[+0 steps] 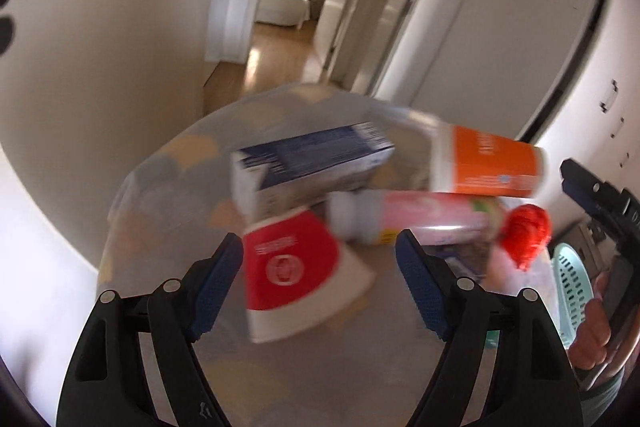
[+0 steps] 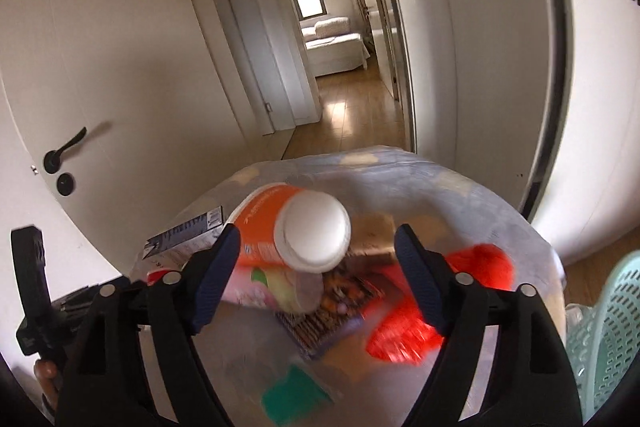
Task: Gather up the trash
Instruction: 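Grasp the red-and-white paper cup with the left tool while the right tool grasps the orange cup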
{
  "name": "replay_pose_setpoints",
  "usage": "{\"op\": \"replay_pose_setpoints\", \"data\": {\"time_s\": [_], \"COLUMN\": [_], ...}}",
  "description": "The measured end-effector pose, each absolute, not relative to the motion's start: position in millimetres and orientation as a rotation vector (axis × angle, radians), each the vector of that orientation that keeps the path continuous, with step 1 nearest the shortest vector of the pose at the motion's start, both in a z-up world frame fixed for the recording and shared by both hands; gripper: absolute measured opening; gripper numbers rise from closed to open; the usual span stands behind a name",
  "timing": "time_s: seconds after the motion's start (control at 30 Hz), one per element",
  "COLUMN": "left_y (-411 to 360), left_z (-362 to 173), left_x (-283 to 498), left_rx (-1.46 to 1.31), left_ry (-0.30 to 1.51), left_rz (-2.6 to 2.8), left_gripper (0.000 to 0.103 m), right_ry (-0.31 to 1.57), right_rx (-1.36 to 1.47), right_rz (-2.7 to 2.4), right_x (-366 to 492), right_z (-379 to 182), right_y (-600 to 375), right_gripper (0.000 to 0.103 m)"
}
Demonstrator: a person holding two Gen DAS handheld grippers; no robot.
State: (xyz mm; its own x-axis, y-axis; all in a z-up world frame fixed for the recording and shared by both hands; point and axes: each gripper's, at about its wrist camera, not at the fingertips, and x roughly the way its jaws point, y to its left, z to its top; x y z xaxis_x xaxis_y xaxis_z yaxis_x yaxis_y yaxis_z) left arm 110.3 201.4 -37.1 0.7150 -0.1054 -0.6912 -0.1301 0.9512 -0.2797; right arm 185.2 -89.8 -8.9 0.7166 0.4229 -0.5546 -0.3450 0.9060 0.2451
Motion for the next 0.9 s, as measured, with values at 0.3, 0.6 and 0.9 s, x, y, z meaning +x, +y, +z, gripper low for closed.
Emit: {"op": "replay_pose_setpoints", "data": {"time_s": [0.3, 0.6, 0.9], "left_y": [228, 204, 184], "left_z": [-75, -74, -62], "left_x": [126, 127, 103], "left_rx": [-0.379, -0.302, -0.234], "left_ry": [0.862, 0.868, 0.826], "left_rz": [-0.024, -0.035, -0.051], "left_gripper": [0.077, 0.072, 0.058], "right_ry": [0.729, 0.755, 0.665], "right_rx": [0.104, 0.142, 0.167], "right_rz": [0.422, 0.523, 0.527], "right_x": [234, 230, 184], "right_z": [-30, -40, -27], "right_y": [-55, -49, -65], "right_gripper": [0.083, 0.063, 0.052]}}
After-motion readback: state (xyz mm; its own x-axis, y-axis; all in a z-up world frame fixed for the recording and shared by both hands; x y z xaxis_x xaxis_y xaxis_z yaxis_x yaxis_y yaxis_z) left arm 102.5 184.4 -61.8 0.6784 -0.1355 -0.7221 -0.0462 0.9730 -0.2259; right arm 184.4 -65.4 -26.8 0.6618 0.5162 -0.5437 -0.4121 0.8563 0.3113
